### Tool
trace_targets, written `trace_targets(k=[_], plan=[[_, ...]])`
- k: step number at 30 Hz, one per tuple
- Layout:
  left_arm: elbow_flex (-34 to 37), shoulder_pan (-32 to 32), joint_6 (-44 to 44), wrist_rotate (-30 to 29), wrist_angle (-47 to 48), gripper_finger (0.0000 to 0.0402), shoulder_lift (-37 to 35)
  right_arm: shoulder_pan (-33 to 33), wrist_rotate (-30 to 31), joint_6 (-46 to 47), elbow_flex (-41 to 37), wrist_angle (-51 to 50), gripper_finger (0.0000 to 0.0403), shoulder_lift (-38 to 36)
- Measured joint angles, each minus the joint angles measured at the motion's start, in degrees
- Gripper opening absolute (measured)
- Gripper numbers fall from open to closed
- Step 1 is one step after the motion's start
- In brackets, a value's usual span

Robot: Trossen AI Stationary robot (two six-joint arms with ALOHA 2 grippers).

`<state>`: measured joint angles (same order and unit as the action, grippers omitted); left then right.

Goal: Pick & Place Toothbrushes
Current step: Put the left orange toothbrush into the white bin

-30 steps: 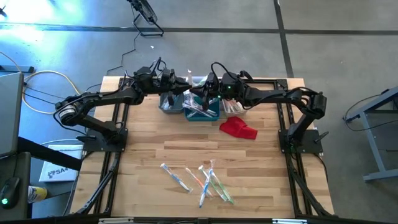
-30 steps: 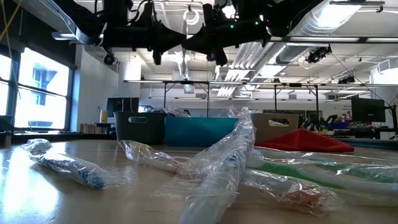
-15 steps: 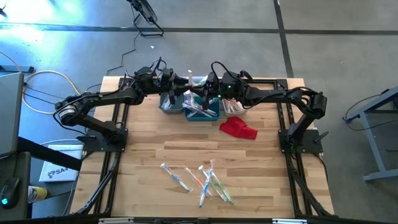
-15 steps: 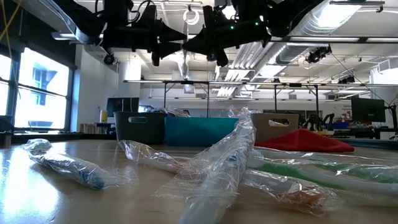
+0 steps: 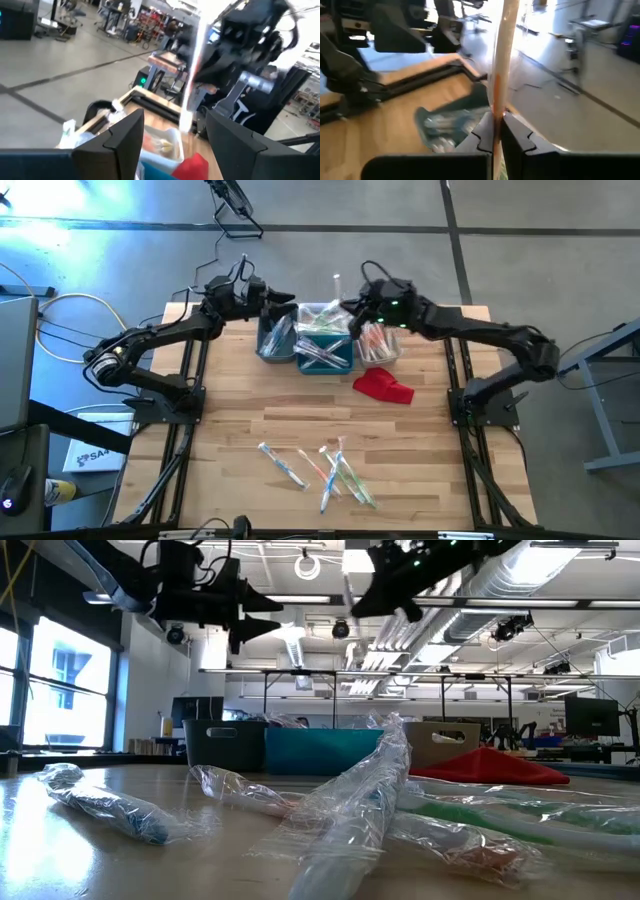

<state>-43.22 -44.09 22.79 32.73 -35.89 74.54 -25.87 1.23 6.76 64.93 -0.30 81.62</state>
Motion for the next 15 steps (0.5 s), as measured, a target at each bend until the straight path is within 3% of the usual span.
trace_targets(k=[8, 15], plan=[[0.00, 0.22, -0.74, -0.28, 1.35, 0.0209, 0.02, -0.02, 10.87, 3.44, 0.00, -25.08, 0.0005, -15.85], [0.00, 0.23, -2.92, -4.98, 1.30, 0.0210, 0.02, 0.79, 12.51, 8.62, -0.68, -33.16, 0.0005, -19.67]])
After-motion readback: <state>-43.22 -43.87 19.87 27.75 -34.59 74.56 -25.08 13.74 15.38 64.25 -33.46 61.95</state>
